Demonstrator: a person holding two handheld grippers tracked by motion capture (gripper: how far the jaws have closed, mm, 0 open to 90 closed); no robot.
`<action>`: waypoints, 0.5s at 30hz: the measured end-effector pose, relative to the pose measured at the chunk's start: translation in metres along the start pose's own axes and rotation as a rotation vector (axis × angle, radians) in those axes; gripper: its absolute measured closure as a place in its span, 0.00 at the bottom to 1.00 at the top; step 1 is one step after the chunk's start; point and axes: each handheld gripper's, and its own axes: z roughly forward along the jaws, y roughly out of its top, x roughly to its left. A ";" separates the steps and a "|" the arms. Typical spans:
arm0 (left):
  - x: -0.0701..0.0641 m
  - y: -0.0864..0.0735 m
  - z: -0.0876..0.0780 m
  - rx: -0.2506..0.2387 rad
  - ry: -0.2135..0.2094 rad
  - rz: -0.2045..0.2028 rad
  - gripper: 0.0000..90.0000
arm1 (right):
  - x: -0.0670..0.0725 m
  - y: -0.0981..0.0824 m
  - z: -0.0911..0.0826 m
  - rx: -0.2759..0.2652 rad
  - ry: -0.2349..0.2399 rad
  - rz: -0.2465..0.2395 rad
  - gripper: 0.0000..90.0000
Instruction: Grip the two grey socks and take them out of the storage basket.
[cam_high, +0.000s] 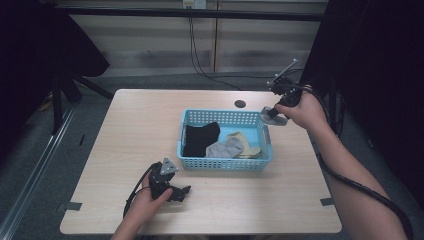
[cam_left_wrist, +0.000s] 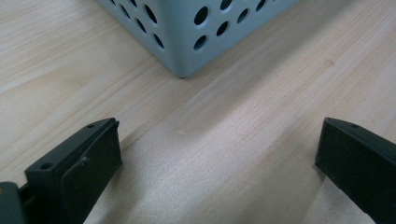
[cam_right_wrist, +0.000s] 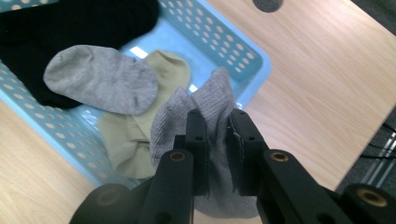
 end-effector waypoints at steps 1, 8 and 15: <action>0.000 0.000 0.000 0.000 0.000 0.000 0.00 | -0.004 -0.001 -0.001 0.008 -0.018 -0.003 0.89; 0.000 0.000 0.000 0.000 0.000 0.001 0.00 | -0.024 -0.016 0.004 0.031 -0.053 0.045 0.89; 0.000 0.000 0.000 0.000 0.000 0.000 0.00 | -0.037 -0.044 0.038 0.079 -0.046 0.088 0.88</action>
